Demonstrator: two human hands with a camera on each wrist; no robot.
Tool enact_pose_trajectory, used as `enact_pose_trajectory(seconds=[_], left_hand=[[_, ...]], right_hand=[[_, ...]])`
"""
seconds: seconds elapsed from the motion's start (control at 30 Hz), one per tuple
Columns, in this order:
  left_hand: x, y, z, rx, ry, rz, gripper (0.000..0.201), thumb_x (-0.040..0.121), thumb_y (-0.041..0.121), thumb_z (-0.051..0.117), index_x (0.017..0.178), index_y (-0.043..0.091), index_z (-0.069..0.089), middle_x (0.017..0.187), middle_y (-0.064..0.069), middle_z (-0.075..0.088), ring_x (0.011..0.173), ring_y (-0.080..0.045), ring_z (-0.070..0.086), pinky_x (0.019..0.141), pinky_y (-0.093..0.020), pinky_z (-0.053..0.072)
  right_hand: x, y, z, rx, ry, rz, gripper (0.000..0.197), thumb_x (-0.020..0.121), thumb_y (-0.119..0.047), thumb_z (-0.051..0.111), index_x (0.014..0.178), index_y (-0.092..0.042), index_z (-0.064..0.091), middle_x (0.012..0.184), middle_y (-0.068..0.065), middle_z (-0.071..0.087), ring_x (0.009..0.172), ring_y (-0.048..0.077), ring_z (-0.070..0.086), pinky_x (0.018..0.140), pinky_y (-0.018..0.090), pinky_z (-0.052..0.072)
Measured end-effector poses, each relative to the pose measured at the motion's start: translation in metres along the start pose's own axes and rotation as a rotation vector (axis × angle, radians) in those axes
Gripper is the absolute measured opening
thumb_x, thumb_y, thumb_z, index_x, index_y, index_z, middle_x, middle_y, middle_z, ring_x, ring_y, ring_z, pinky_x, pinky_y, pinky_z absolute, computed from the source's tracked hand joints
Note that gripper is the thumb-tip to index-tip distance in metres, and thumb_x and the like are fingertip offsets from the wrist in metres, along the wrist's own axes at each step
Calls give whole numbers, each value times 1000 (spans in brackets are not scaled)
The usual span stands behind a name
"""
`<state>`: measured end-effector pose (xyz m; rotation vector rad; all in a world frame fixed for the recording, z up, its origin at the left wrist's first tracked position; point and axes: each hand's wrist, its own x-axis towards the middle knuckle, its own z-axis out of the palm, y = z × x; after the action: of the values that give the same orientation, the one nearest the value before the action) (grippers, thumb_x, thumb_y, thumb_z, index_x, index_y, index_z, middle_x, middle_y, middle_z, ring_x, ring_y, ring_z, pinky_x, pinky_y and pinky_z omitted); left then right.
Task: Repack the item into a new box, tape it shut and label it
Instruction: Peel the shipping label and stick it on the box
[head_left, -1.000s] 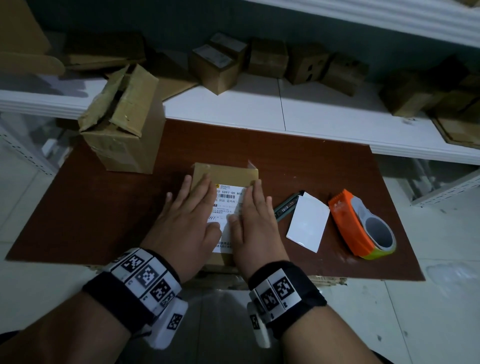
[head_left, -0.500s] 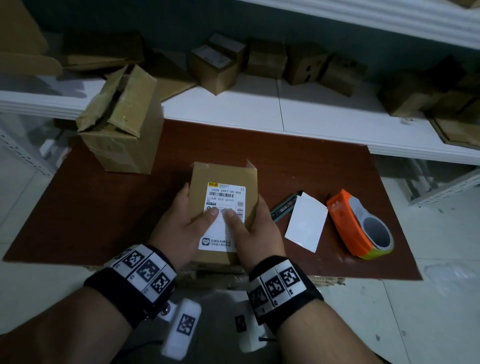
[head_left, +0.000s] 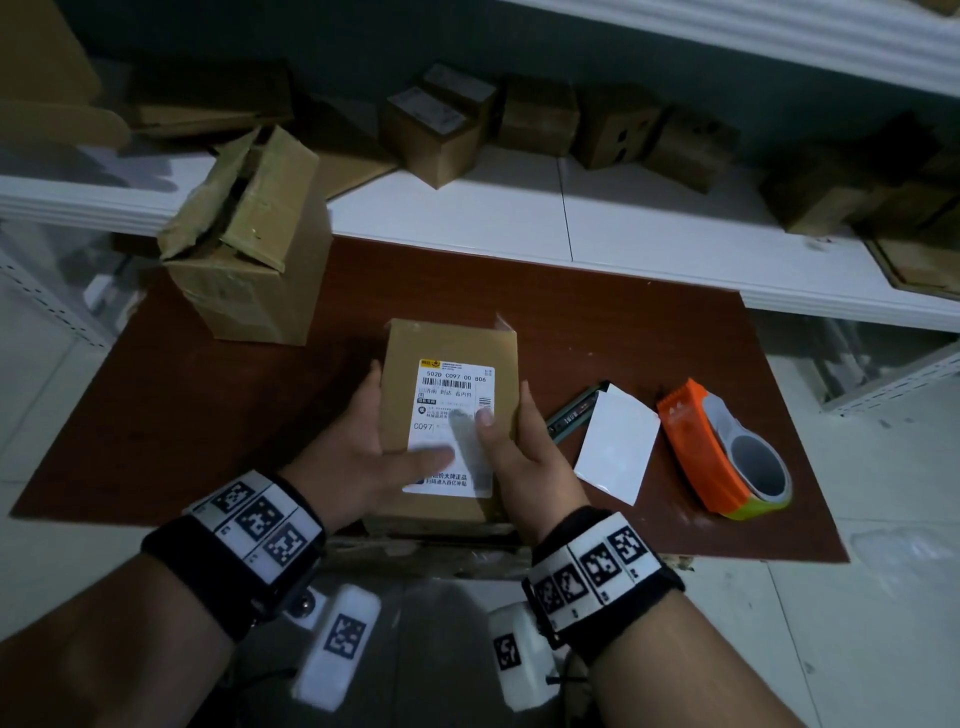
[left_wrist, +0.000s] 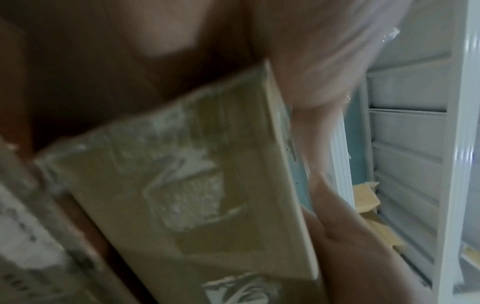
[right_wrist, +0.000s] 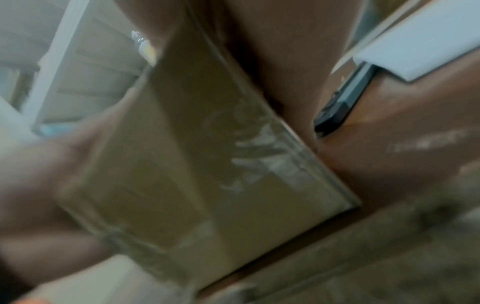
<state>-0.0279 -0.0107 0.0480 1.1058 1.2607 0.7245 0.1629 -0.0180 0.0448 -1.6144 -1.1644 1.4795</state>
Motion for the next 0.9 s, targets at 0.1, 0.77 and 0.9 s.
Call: enact_pose_trajectory(seconds=[0.1, 0.77, 0.9], left_hand=[[1, -4, -6, 22, -73, -11, 143, 51, 31, 94, 157, 36, 0, 141, 14, 57, 127, -4, 55, 108, -40, 44], [6, -3, -3, -90, 187, 53, 92, 59, 9, 66, 141, 43, 46, 120, 6, 71, 112, -21, 67, 96, -57, 51], [8, -1, -2, -107, 205, 81, 80, 63, 8, 65, 135, 38, 54, 117, 3, 73, 108, -23, 69, 94, -58, 52]], right_hand=[[2, 5, -8, -65, -115, -49, 110, 82, -38, 81, 161, -37, 4, 129, -17, 66, 116, 0, 64, 102, 30, 53], [0, -1, 3, 83, -14, -75, 91, 86, -13, 73, 156, -29, 17, 115, -18, 61, 96, -4, 63, 72, 10, 52], [2, 2, 9, 23, 35, -99, 98, 72, -26, 75, 154, -37, 23, 131, -12, 61, 114, 5, 62, 93, 28, 57]])
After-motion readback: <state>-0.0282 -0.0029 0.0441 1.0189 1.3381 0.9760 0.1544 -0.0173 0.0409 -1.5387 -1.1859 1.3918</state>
